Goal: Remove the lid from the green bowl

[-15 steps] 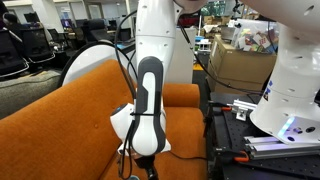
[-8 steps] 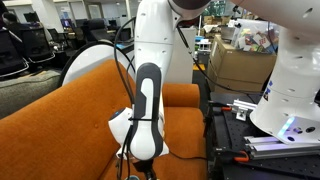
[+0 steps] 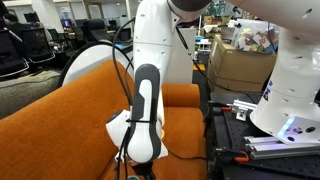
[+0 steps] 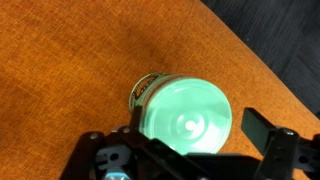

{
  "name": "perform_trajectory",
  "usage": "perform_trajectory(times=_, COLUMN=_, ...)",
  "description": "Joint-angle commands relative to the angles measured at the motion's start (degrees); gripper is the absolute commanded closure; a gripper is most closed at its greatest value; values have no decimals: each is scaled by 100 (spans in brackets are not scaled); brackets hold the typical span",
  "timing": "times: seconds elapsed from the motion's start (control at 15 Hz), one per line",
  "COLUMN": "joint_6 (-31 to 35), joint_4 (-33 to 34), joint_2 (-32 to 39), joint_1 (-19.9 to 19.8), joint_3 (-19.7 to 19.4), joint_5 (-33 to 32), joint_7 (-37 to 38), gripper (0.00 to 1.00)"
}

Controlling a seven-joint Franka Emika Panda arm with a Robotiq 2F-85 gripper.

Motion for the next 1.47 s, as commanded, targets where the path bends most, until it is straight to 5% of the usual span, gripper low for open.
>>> perform_trajectory(times=0.0, joint_6=-331, joint_4=140, joint_2=64, joint_1=-135, joint_3=128, joint_5=-105, joint_7=-121, gripper=0)
perform_trajectory(times=1.0, joint_6=-303, joint_4=248, joint_2=31, joint_1=-43, joint_3=31, joint_5=-78, joint_7=-12, gripper=0)
perform_trajectory(times=1.4, joint_6=571, joint_4=-77, joint_2=28, joint_1=586, joint_3=-256, joint_5=-297, joint_7=569, gripper=0)
